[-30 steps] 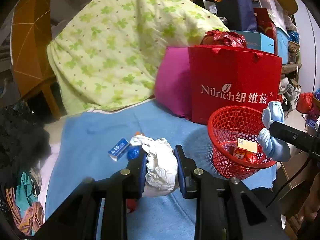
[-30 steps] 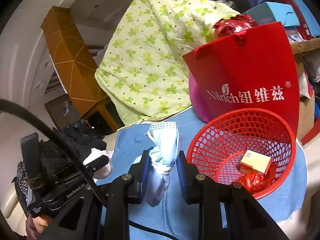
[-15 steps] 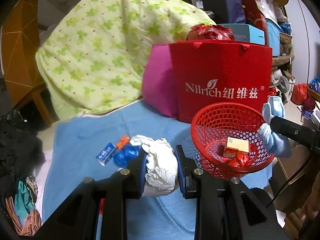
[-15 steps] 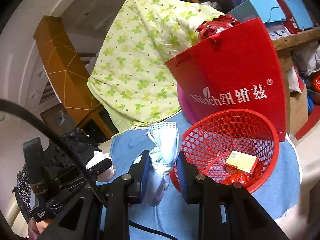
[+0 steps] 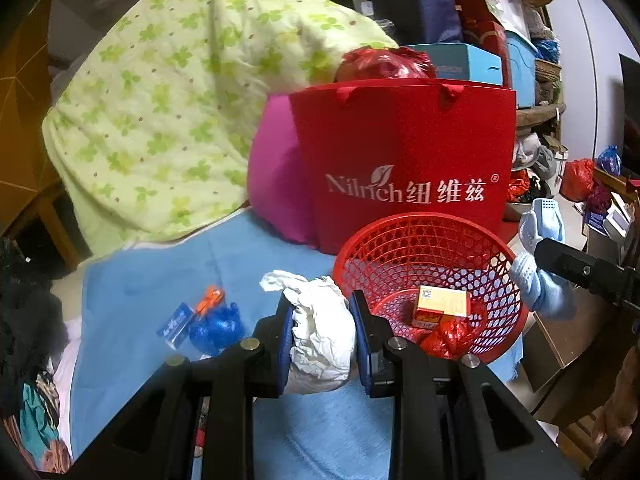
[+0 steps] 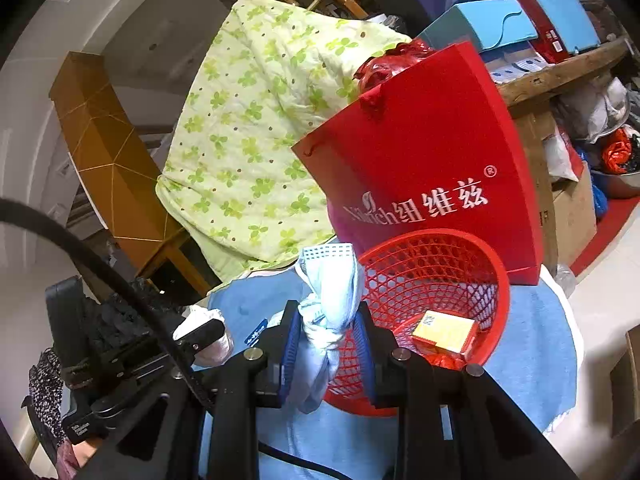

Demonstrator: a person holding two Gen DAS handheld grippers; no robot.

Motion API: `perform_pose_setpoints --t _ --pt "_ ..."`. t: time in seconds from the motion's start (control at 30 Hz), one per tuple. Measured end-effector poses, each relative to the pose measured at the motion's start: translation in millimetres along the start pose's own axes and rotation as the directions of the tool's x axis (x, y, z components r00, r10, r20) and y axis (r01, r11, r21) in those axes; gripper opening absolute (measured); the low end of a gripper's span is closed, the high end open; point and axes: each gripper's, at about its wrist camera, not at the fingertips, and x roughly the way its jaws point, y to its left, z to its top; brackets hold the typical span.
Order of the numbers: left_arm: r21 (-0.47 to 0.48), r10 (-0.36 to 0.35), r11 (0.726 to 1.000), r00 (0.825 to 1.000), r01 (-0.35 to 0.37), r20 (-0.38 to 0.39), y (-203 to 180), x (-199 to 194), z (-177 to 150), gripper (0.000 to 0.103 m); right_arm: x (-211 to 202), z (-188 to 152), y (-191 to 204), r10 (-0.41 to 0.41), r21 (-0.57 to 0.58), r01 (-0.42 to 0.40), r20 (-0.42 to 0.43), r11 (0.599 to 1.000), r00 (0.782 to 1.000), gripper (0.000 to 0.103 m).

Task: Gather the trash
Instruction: 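Carry the mask and tissue in both grippers over the red mesh basket, then open the left gripper to drop the tissue while the right releases the mask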

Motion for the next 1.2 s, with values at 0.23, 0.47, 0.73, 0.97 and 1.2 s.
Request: perform_pose_setpoints --t 0.23,0.47,0.73,0.97,1.2 --pt "0.034 -0.02 0.999 1.0 0.019 0.018 -17.1 6.0 10.9 0.028 -7.4 4.1 -9.0 -0.016 0.019 0.016 0.02 1.0 1.0 0.029" --pt "0.061 -0.027 0.998 0.999 0.026 0.023 -30.4 12.1 17.0 0.029 -10.3 5.9 -14.3 -0.021 0.027 0.02 0.026 0.999 0.999 0.029" --pt "0.071 -0.045 0.997 0.999 0.044 0.016 -36.3 19.3 18.3 0.029 -10.4 7.0 -20.6 -0.036 0.041 0.034 0.029 0.999 0.999 0.029" --pt "0.084 -0.058 0.995 0.998 0.057 0.007 -43.2 25.6 18.1 0.029 -9.3 5.9 -25.2 -0.046 0.052 0.044 0.023 0.998 0.999 0.029" --pt "0.069 -0.137 0.988 0.991 0.137 0.001 -41.9 33.8 17.3 0.029 -3.8 6.0 -31.8 -0.055 0.071 0.054 0.014 0.996 0.998 0.029"
